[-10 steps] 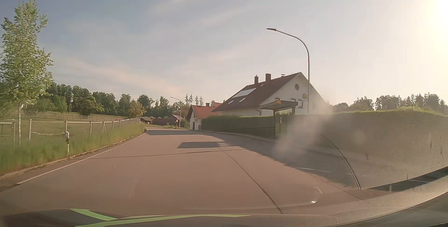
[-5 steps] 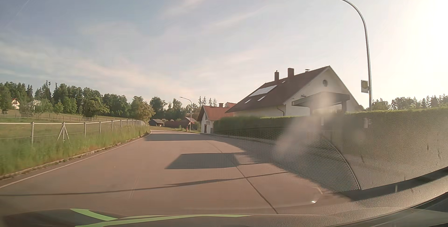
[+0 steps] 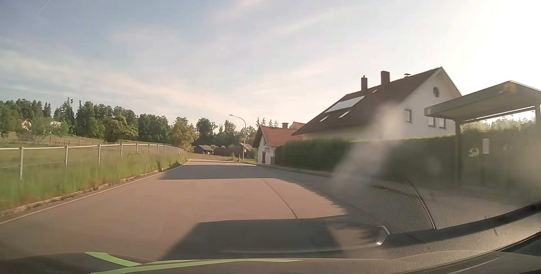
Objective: Follow the waypoints while adhering to traffic rules and regulations
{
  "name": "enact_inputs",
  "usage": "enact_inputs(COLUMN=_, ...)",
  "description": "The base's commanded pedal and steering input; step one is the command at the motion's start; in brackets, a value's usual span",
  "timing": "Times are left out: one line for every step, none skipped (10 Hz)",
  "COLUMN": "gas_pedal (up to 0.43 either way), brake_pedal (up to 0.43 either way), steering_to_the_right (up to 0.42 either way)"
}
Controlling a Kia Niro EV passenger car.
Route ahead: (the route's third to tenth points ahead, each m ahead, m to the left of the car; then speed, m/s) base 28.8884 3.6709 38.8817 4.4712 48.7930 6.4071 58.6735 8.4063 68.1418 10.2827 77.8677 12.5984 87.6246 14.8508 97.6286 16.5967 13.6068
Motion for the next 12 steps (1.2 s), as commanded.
enact_inputs(gas_pedal=0.138, brake_pedal=0.000, steering_to_the_right=-0.036)
enact_inputs(gas_pedal=0.138, brake_pedal=0.000, steering_to_the_right=-0.036)
enact_inputs(gas_pedal=0.138, brake_pedal=0.000, steering_to_the_right=-0.036)
enact_inputs(gas_pedal=0.138, brake_pedal=0.000, steering_to_the_right=-0.036)
enact_inputs(gas_pedal=0.138, brake_pedal=0.000, steering_to_the_right=-0.036)
enact_inputs(gas_pedal=0.138, brake_pedal=0.000, steering_to_the_right=-0.035)
enact_inputs(gas_pedal=0.138, brake_pedal=0.000, steering_to_the_right=-0.035)
enact_inputs(gas_pedal=0.138, brake_pedal=0.000, steering_to_the_right=-0.035)
enact_inputs(gas_pedal=0.138, brake_pedal=0.000, steering_to_the_right=-0.033)
enact_inputs(gas_pedal=0.138, brake_pedal=0.000, steering_to_the_right=-0.032)
enact_inputs(gas_pedal=0.138, brake_pedal=0.000, steering_to_the_right=-0.028)
enact_inputs(gas_pedal=0.138, brake_pedal=0.000, steering_to_the_right=-0.022)
